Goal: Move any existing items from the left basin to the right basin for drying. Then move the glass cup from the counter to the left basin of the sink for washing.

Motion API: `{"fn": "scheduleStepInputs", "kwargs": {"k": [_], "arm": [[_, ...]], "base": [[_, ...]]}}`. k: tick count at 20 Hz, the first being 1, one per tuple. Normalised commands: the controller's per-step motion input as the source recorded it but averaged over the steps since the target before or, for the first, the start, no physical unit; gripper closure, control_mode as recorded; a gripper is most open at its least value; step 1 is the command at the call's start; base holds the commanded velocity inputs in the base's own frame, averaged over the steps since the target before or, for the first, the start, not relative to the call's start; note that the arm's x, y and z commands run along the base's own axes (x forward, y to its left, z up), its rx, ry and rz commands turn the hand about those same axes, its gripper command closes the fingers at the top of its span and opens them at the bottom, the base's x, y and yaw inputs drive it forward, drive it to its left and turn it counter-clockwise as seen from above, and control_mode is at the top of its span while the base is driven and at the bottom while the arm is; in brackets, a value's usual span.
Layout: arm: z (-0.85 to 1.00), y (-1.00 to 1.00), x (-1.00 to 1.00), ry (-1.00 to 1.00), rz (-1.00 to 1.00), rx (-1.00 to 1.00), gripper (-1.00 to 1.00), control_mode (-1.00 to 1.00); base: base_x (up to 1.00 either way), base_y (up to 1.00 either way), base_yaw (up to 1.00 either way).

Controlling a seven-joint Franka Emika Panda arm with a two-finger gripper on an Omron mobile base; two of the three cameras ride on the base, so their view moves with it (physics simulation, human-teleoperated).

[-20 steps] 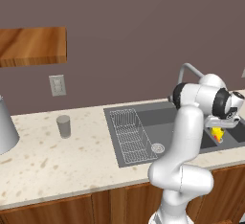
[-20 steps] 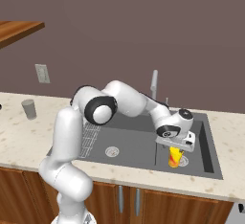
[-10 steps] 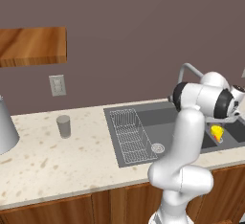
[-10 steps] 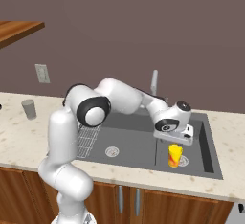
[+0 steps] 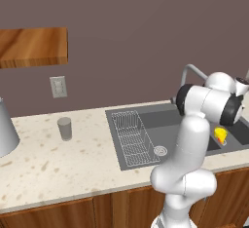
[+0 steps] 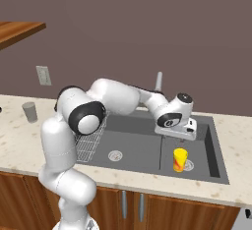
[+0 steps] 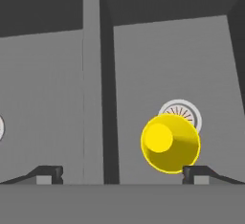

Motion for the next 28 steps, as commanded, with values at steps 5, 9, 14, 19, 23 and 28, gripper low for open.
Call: {"fn": "scheduleStepInputs", "kwargs": {"k": [5, 9, 14, 19, 23, 28], "arm": [[0.39, 0.17, -0.09, 0.00, 0.00, -0.03, -1.00, -1.00], [0.35, 0.23, -0.16, 0.00, 0.00, -0.03, -1.00, -1.00], [0.28, 0.29, -0.19, 0.00, 0.00, -0.03, -1.00, -1.00], [0.23, 0.39, -0.12, 0.00, 0.00, -0.04, -1.00, -1.00], [0.20, 0.46, -0.10, 0.02, 0.00, -0.05, -1.00, -1.00], [0.20, 0.51, -0.09, 0.04, 0.00, -0.05, -1.00, -1.00]], "base": [[0.00, 0.00, 0.00], [0.00, 0.00, 0.00], [0.00, 0.00, 0.00], [0.00, 0.00, 0.00], [0.00, 0.00, 0.00], [0.00, 0.00, 0.00]]}}
